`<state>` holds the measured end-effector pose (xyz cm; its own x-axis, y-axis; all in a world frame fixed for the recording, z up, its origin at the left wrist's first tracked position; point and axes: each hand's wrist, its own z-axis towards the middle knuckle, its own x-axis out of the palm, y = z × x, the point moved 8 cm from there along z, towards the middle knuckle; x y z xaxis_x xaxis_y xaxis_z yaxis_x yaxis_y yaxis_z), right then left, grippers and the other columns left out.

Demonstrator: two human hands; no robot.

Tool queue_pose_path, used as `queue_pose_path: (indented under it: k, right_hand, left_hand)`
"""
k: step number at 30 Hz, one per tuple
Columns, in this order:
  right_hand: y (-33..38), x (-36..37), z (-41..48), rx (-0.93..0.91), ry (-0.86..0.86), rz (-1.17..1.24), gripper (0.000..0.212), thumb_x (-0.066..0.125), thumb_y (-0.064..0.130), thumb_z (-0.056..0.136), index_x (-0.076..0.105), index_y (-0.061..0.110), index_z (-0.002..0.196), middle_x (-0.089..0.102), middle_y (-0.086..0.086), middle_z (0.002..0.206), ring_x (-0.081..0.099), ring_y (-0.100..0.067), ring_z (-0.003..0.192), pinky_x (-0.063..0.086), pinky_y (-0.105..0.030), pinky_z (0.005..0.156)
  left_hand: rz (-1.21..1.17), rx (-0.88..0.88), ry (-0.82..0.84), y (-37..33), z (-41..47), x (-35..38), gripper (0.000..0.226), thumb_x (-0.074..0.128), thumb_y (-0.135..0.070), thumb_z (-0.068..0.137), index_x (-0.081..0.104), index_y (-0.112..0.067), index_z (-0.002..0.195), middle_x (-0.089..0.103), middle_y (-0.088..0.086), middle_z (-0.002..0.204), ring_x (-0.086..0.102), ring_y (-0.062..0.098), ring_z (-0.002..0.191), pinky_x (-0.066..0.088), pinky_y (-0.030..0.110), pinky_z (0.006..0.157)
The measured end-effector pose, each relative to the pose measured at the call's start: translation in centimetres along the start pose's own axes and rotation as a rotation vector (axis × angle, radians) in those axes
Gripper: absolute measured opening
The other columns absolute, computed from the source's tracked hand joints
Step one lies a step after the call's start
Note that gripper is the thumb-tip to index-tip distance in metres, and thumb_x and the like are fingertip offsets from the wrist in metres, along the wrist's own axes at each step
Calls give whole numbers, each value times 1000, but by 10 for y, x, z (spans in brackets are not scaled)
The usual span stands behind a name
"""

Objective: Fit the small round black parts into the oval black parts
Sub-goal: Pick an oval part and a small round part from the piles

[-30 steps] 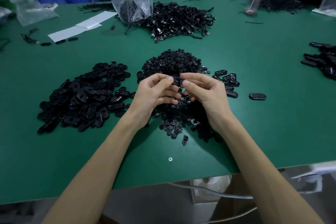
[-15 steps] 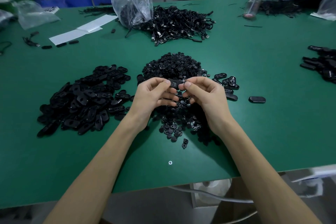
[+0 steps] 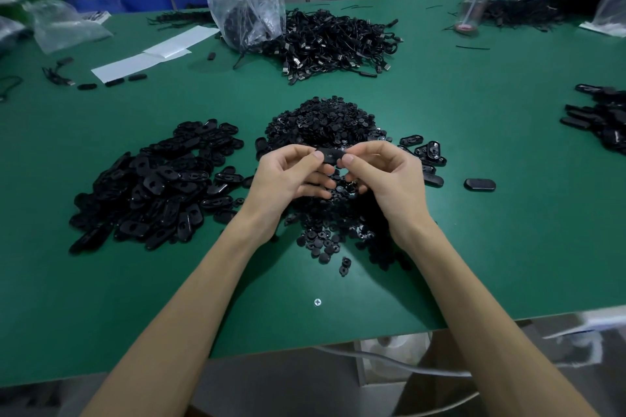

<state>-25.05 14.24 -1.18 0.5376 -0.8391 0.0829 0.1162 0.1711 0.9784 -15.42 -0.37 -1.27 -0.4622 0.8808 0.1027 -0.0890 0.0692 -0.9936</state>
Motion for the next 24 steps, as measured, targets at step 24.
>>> queue_pose_path:
  k: [24]
  right_hand:
    - [20, 7, -9, -240, -63, -435, 10, 75, 7, 89, 73, 16, 88, 69, -3, 88, 63, -15, 76, 50, -25, 70]
  left_hand:
    - [147, 63, 59, 0, -3, 14, 15, 56, 6, 102, 56, 13, 115, 72, 23, 89, 73, 29, 73, 62, 36, 70]
